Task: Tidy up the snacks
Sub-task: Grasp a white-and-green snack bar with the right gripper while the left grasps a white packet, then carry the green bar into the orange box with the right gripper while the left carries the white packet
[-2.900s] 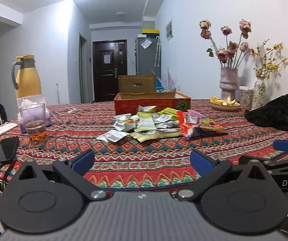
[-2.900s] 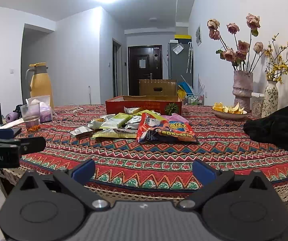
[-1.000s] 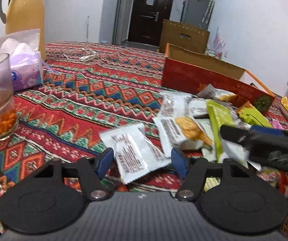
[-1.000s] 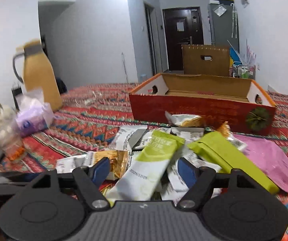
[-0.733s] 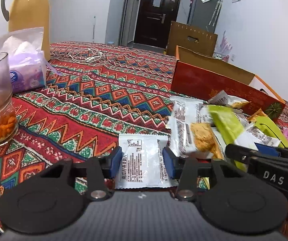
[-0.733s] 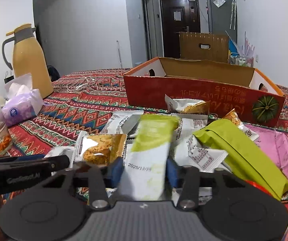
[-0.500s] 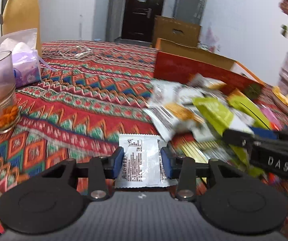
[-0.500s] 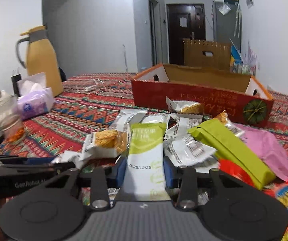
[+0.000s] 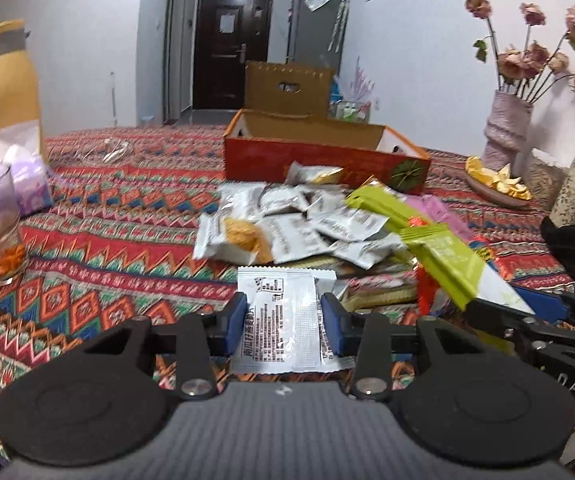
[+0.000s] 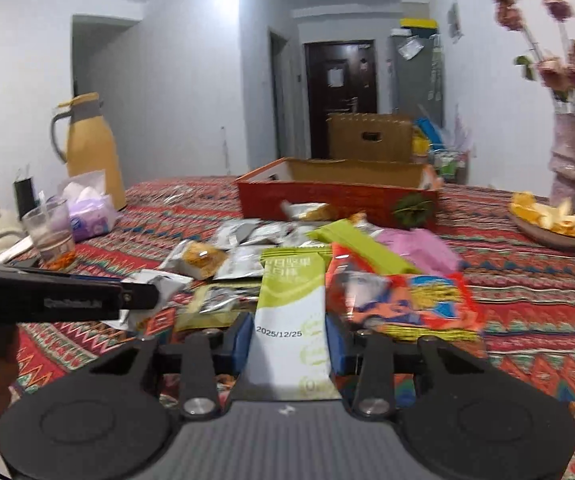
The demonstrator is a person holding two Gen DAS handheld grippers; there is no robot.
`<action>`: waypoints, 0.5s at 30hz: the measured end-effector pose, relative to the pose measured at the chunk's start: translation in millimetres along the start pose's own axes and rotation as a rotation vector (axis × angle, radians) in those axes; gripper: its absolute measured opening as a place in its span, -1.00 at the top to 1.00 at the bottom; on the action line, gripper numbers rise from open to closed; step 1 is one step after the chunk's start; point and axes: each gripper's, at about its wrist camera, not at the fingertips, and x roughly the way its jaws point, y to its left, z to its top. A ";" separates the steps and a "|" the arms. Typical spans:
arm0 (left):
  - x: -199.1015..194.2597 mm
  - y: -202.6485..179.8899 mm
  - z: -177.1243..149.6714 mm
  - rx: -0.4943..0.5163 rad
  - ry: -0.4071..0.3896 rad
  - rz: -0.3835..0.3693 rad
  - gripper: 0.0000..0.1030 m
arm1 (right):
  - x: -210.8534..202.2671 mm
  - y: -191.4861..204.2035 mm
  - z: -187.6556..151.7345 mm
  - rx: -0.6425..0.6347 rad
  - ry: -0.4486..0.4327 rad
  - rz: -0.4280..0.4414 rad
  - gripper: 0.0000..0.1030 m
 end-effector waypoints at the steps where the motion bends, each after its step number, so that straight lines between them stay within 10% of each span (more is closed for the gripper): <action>1: 0.4 -2.1 3.4 0.005 -0.007 -0.001 0.20 | -3.8 -6.3 0.5 0.011 -0.012 -0.015 0.26; 15: 84.4 17.7 160.1 0.037 -0.172 -0.036 0.21 | 50.5 -93.2 103.7 0.006 -0.108 -0.106 0.26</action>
